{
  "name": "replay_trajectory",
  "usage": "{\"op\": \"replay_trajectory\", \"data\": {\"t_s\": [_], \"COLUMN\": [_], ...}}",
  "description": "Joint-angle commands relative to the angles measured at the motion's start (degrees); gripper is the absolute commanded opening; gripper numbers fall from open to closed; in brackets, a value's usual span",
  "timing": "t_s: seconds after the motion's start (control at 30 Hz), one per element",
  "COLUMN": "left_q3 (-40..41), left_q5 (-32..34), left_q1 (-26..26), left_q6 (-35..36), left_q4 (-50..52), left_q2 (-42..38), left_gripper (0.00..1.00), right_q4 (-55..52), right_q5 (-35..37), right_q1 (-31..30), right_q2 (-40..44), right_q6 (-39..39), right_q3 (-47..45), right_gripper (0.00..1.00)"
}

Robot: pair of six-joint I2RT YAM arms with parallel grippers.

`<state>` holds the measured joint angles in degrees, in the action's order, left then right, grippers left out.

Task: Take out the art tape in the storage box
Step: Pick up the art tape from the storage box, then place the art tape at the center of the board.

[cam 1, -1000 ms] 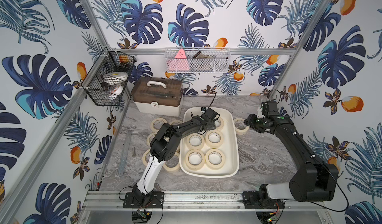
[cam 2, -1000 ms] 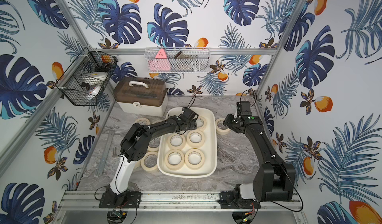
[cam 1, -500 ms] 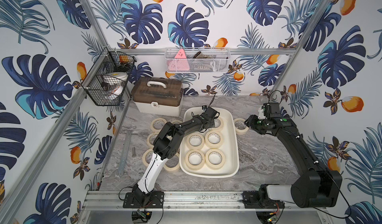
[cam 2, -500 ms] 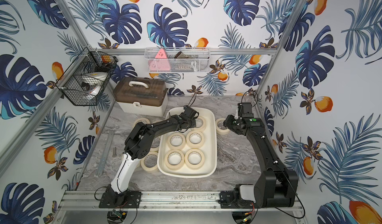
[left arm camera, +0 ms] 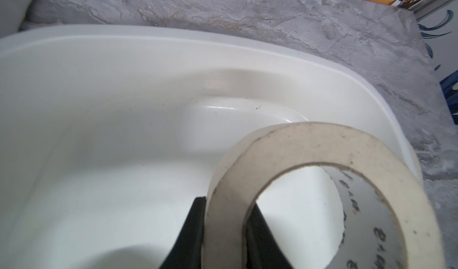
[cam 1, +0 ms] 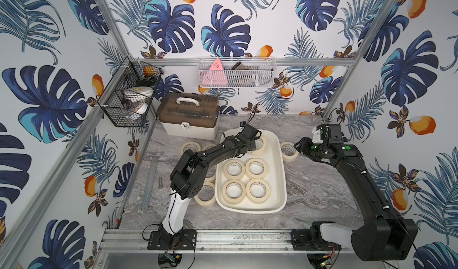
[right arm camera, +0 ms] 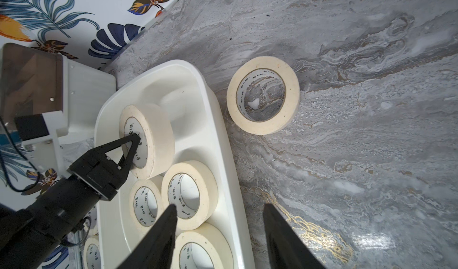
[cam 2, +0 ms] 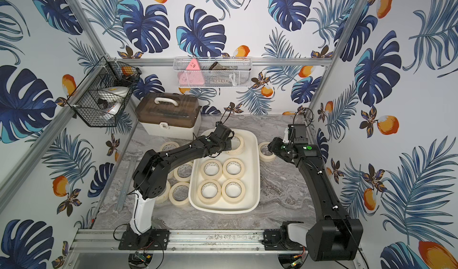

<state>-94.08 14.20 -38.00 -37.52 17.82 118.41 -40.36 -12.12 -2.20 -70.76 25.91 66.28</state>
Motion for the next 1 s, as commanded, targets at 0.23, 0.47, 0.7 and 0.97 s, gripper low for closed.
{"op": "replay_trajectory", "data": {"t_s": [0.23,0.47,0.7,0.97], "left_q3": [0.55,-1.01,-3.27,-4.44], "left_q5": [7.73,11.04,10.87,10.27], "left_q1": [-6.74,-11.68,-13.98,-15.41], "left_q6": [6.22,8.15,8.43,7.45], "left_q4": [4.72,8.02,9.69,9.22], "left_q2": [-8.85,-10.92,-9.17,-7.91], "left_gripper": [0.05,0.05,0.05,0.04], "right_q4": [2.14,4.56,6.91,6.32], "right_q5": [-6.75,-10.12,-11.22,-1.92], "right_q1": [-0.34,-1.70,-4.56,-13.44], "right_q2": [3.61,5.77,6.53,3.56], "right_q6": [0.99,2.32,2.24,0.00], "right_q3": [0.42,0.14,-0.24,-0.09], "right_gripper": [0.58,0.59,0.60,0.62]}}
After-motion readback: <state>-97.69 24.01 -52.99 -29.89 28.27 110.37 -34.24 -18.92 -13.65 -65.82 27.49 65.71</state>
